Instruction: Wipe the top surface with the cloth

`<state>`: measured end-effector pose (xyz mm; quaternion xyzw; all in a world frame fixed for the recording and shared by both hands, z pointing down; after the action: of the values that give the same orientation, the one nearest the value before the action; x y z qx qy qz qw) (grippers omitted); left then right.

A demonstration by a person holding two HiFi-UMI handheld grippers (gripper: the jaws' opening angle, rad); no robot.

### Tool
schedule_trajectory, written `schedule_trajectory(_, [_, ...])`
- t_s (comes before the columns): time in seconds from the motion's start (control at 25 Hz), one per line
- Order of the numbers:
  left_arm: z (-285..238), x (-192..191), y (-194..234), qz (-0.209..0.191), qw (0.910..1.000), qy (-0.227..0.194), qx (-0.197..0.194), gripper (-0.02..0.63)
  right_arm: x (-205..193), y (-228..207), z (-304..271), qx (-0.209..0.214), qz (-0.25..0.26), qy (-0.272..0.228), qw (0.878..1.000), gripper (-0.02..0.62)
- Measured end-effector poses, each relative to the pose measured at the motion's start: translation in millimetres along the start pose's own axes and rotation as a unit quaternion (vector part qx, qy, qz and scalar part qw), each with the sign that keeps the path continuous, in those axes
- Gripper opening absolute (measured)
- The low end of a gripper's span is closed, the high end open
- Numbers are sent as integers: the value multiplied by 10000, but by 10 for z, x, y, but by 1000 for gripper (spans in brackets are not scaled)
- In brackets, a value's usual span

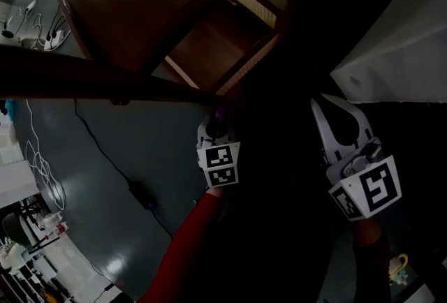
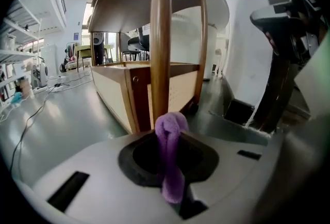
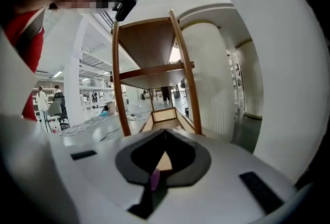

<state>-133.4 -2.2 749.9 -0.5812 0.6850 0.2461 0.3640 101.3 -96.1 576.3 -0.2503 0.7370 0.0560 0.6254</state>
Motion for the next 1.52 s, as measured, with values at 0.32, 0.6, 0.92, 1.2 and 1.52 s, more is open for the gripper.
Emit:
schedule_trajectory(0.32, [-50,-52,16,21,10000,48,20,52,-52,-44,7,-43,9,-108,9999,12])
schedule_trajectory(0.6, [193,93,7,-304,9989,-87,-357,52,122,98,55,-148,44,-68,9999,12])
schedule_trajectory(0.92, [1252,1197,-22,-682,9920,-600,-880,52,1198,448,416,-395,-22,-21,9992,12])
schedule_trajectory(1.2, [2559,2279,44,-256,9893,-1018,-1016,52,2411,904,878,-670,1,-197,9976,12])
schedule_trajectory(1.52, [3414,3351,137,-165,9769,-1763,-1192,52,3261,1384,1176,-695,-72,-410,9967,12])
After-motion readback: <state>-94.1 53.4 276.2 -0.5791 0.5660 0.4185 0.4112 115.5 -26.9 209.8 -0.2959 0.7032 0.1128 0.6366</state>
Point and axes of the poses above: the fingertips, and each gripper's own axes: z backward along the fingers, y to its left, x out of its top, the point moved 10 cm from there along z, backward along the fingers, and after that the axes turned 7 degrees about x, right-handed, at the moved point
